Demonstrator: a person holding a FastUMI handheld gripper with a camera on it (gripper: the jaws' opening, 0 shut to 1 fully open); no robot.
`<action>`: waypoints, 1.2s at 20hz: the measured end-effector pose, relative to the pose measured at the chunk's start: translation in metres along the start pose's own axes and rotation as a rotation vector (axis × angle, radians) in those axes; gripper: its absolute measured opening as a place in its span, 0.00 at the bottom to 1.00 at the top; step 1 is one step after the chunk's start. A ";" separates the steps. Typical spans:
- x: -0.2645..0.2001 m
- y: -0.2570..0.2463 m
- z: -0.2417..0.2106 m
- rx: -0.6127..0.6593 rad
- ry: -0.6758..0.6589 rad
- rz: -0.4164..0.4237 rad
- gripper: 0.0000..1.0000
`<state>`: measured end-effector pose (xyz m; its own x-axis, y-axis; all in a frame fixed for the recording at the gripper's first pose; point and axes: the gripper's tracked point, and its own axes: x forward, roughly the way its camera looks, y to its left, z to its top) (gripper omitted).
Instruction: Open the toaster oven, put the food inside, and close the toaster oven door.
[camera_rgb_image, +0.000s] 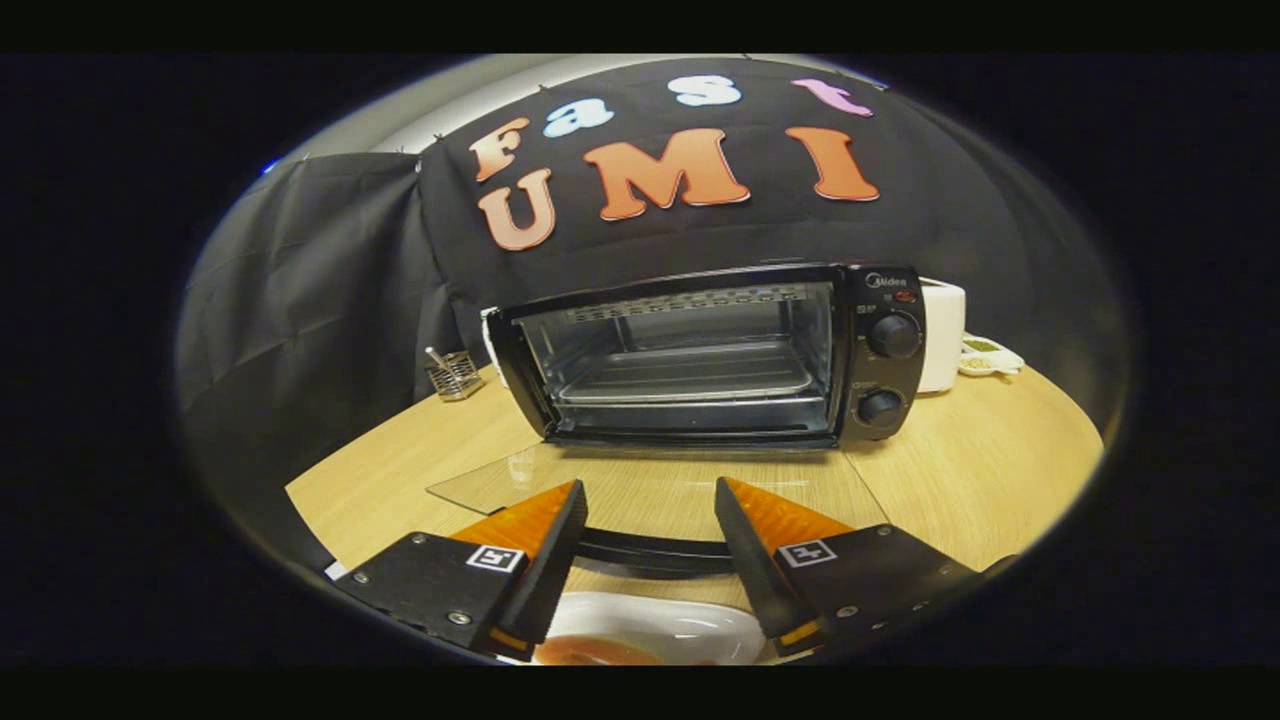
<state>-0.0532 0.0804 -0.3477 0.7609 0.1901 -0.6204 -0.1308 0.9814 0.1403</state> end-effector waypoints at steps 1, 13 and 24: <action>-0.002 -0.001 -0.003 -0.005 0.009 0.002 0.77; -0.031 -0.003 -0.033 0.089 0.123 0.087 0.76; -0.112 0.016 -0.092 -0.075 0.197 0.163 0.89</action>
<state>-0.1993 0.0775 -0.3465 0.5882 0.3396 -0.7339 -0.2938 0.9353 0.1972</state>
